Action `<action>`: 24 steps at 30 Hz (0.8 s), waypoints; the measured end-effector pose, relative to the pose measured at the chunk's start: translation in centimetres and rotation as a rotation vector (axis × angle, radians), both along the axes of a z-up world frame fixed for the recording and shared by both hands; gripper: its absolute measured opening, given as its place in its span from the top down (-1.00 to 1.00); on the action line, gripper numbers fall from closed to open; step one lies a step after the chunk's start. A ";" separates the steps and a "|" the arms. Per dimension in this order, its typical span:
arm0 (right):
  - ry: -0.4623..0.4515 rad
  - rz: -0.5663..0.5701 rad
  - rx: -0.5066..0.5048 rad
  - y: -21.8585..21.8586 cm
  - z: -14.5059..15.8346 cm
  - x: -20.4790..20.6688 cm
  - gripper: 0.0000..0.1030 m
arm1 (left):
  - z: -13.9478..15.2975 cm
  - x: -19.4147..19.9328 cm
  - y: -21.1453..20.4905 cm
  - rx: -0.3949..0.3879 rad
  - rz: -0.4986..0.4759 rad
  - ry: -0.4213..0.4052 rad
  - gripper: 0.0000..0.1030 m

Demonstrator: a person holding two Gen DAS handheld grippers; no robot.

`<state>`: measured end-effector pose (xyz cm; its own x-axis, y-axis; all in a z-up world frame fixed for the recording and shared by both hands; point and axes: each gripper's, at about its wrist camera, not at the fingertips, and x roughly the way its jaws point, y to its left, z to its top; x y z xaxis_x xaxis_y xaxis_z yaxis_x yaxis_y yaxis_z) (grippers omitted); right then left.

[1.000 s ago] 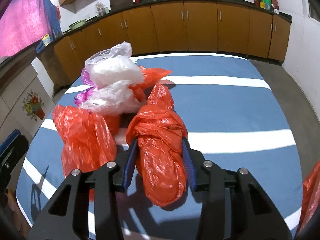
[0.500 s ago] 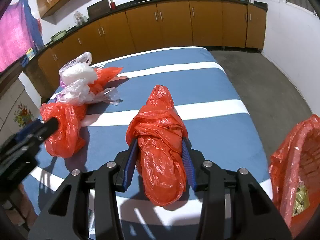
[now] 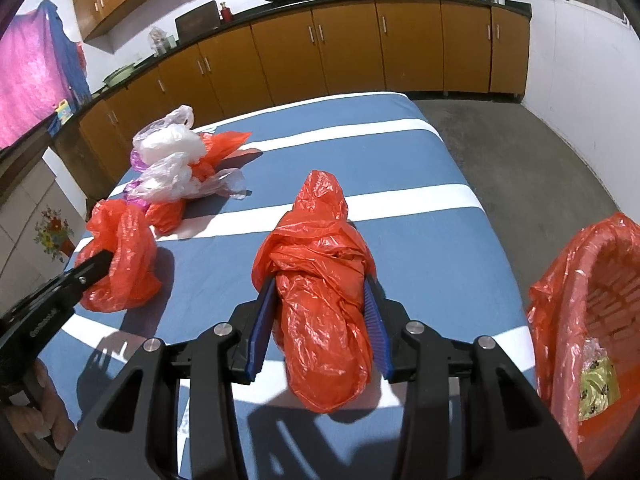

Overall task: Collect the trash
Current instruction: 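Lift the red bag with the right tool while the left tool grasps another red bag, then carry both red bags over the basket and open both tools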

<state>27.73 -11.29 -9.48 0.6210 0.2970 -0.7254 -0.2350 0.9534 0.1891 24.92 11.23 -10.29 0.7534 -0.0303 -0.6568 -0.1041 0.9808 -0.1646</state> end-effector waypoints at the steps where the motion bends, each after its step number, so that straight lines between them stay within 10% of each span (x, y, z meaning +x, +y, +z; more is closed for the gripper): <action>1: -0.001 0.001 0.001 0.0 0.1 -0.1 0.16 | 0.2 -0.5 0.2 -0.004 -0.001 -0.010 0.91; 24: -0.115 -0.100 0.038 -5.2 5.1 -5.1 0.17 | 8.2 -5.0 -4.9 -0.034 -0.182 -0.188 0.92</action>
